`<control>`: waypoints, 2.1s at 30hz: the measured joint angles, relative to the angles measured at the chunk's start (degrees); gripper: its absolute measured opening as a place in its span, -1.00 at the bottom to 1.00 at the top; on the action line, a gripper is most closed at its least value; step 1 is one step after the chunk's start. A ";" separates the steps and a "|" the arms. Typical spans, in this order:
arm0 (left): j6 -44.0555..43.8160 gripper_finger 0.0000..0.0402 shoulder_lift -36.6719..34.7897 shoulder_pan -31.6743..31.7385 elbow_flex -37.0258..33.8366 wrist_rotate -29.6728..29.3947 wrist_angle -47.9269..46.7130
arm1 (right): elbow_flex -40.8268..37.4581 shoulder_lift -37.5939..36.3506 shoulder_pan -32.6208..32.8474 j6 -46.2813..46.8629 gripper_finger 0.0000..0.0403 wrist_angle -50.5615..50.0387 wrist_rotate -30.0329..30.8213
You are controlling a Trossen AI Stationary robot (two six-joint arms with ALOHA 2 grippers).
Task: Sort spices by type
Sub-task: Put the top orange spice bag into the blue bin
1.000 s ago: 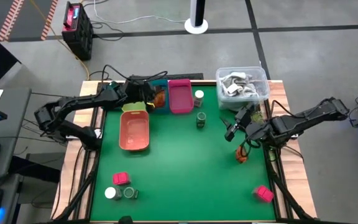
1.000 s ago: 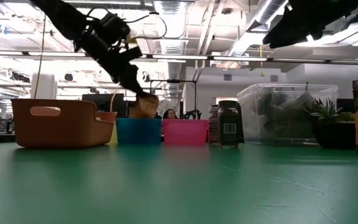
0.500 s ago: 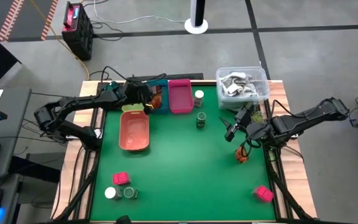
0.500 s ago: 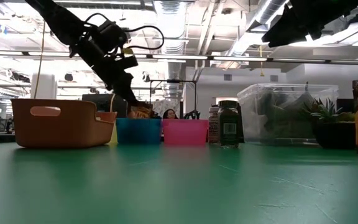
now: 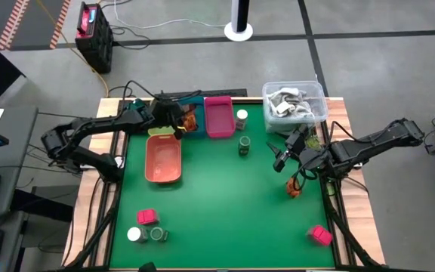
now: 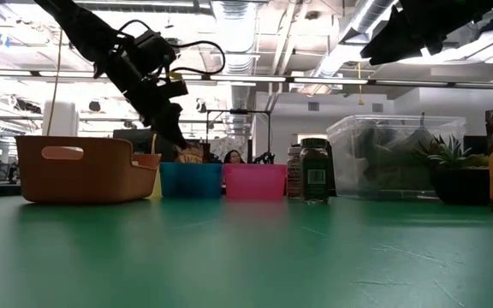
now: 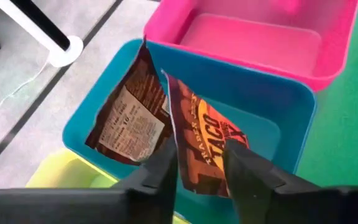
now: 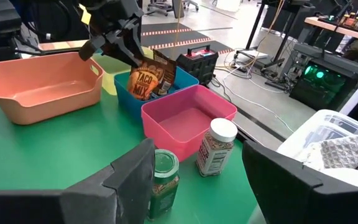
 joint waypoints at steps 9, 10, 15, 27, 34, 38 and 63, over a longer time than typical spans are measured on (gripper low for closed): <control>0.75 -0.18 -2.21 -0.02 0.46 3.32 0.04 | 0.00 0.00 0.00 -0.02 0.34 -0.02 -0.01; 0.61 -0.19 -2.21 -0.02 0.46 3.71 -0.29 | 0.00 0.00 0.00 -0.02 0.34 -0.02 -0.01; 0.42 -0.25 -2.47 -0.04 0.46 2.71 -0.85 | 0.00 0.00 0.00 -0.01 0.34 0.00 0.00; -6.52 -0.26 -4.60 -0.07 0.50 1.51 -0.61 | 0.02 0.00 0.00 -0.31 0.34 0.69 0.01; -12.95 -0.26 -4.53 -1.16 2.02 -0.40 -2.99 | 0.02 -0.01 -1.93 -1.10 0.34 1.17 -0.37; -16.33 -0.26 -2.62 -1.87 5.91 -1.50 -6.69 | 0.02 0.00 -3.90 -2.86 0.34 3.19 -3.46; -30.06 -0.25 33.14 -1.88 38.05 -2.83 -37.66 | 1.67 -0.87 -12.57 -17.18 0.34 8.68 -15.23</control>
